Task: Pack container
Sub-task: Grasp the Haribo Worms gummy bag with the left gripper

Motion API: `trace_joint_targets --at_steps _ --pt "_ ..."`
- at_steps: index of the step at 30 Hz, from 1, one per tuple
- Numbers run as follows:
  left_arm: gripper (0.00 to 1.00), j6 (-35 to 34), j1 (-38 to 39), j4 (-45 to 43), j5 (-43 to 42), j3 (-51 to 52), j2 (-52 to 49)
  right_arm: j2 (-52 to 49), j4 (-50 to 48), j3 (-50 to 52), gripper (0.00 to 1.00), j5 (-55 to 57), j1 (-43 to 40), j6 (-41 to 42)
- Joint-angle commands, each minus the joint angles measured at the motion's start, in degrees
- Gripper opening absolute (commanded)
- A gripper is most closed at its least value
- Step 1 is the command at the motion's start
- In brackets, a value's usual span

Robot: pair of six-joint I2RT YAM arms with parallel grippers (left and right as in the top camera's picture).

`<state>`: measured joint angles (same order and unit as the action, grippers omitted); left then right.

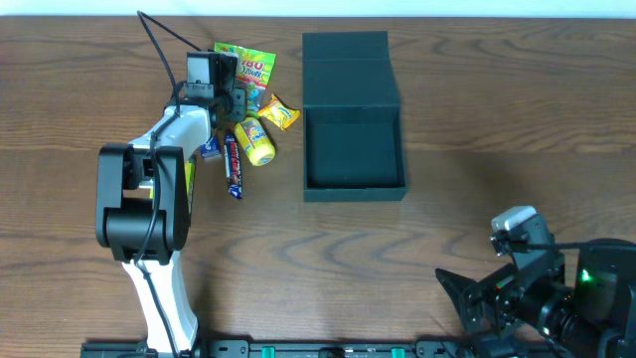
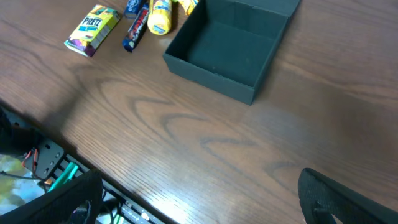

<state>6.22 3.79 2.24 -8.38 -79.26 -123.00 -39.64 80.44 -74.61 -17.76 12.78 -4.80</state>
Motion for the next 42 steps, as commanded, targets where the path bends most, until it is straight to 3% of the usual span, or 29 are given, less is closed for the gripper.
trace_joint_targets --at_steps 1,2,4,7,10,18,38,40,42 --pt "0.54 0.3 0.0 0.2 0.1 -0.6 -2.4 0.0 0.2 -0.3 0.99 0.4 -0.5 0.7" --pt "0.68 0.3 0.0 -0.2 0.1 -0.6 -2.4 0.0 0.2 -0.3 0.99 0.4 -0.5 0.7" --pt "0.84 0.3 0.0 0.0 0.5 -0.8 -2.3 0.0 0.2 -0.3 0.99 0.4 -0.5 0.7" --pt "0.95 0.3 0.0 0.9 1.0 -2.1 -1.5 0.0 0.2 -0.3 0.99 0.4 -0.5 0.7" --pt "0.96 1.0 0.0 1.0 0.9 -4.1 -0.3 0.0 0.2 -0.3 0.99 0.4 -0.5 0.7" --pt "0.95 12.2 0.4 2.1 1.5 -7.7 -0.3 0.0 0.2 -0.3 0.99 0.4 -0.5 0.7" --pt "0.95 13.2 0.7 7.2 1.6 -7.7 -6.6 0.0 0.5 -0.3 0.99 1.2 -0.5 0.7" --pt "1.0 13.2 0.7 8.5 1.5 -7.8 -7.7 0.0 0.9 -0.3 0.99 1.2 -0.5 0.7" --pt "0.87 13.0 0.7 9.7 1.5 -7.8 -8.3 0.0 1.1 -0.3 0.99 1.2 -0.5 0.7"
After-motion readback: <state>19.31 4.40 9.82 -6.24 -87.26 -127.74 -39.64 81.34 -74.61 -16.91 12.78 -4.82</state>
